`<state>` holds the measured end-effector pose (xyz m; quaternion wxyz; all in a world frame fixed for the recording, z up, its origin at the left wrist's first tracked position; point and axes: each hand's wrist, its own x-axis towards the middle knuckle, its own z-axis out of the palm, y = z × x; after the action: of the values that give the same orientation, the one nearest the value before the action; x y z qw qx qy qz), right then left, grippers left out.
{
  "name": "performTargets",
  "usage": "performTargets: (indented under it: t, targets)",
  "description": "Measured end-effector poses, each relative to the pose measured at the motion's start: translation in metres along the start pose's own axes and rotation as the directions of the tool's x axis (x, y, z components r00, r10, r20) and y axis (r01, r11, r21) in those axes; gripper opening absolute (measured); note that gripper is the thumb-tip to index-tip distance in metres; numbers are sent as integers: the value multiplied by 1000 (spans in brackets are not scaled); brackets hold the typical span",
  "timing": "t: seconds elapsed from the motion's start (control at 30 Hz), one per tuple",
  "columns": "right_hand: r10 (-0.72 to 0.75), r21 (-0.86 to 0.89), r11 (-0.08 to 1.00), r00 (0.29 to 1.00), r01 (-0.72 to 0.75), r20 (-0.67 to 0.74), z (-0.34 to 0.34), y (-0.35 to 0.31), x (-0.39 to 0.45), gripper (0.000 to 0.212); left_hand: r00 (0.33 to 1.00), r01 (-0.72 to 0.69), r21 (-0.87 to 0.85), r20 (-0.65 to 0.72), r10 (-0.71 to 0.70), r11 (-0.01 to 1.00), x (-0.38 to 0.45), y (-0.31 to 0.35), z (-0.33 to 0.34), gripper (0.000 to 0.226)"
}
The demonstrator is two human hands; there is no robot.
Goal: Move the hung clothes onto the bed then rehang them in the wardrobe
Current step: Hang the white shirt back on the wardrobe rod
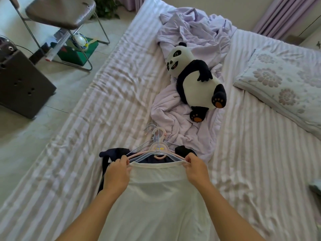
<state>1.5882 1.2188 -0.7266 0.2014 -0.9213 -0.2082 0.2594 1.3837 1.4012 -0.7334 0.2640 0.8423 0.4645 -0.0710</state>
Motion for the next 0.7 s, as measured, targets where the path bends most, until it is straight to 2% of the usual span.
performTargets:
  t: [0.13,0.3,0.43,0.7]
  targets:
    - [-12,108,994,999,17,-42,-20,-7,-22,11,998,-28,25,-56,29,999,-14,5,-20,9]
    - [-54,142,987,992,70,-116,-52,-24,-64,10,997,-43,-157,-69,32,987,-46,13,-57,12]
    - [-95,158,980,984,119,-152,-82,-36,-109,16,992,-113,-221,-86,96,969,-91,14,-86,12]
    - [-216,195,949,960,249,-177,-141,-74,-218,15,972,-214,-436,-184,147,874,-197,12,-171,16]
